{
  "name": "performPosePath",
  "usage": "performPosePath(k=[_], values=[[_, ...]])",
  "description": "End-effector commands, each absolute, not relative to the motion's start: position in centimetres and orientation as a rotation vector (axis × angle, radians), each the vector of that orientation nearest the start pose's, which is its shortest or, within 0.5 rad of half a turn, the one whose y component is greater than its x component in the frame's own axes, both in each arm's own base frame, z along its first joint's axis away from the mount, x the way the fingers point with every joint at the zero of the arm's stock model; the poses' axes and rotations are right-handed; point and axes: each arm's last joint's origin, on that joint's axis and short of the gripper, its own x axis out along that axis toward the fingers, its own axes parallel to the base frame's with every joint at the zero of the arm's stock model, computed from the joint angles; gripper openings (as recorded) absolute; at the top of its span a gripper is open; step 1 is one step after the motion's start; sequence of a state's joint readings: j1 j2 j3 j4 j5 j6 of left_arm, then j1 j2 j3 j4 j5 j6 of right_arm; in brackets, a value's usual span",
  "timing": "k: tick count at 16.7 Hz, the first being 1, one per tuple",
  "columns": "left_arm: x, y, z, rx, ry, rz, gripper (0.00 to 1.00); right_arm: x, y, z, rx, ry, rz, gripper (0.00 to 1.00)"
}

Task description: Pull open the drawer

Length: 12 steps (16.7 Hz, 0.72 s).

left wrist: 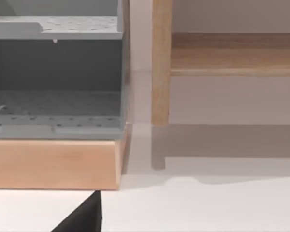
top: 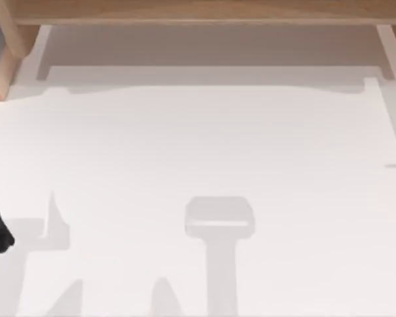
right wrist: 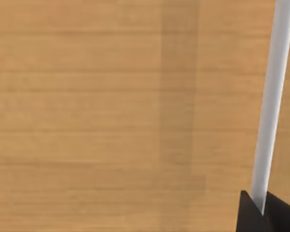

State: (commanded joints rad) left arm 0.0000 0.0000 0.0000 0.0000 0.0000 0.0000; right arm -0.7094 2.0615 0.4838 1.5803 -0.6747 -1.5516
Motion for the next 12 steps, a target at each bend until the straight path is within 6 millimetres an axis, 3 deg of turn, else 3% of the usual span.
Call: performPosePath(k=[1,12], values=[[10.57,-0.12,16.00,0.000,0.000,0.000,1.00,24.08,-17.88,8.64,-1.564,0.014,-0.003,0.00],[10.57,-0.12,16.00,0.000,0.000,0.000,1.00,24.08,-17.88,8.64,-1.564,0.014,-0.003,0.83]])
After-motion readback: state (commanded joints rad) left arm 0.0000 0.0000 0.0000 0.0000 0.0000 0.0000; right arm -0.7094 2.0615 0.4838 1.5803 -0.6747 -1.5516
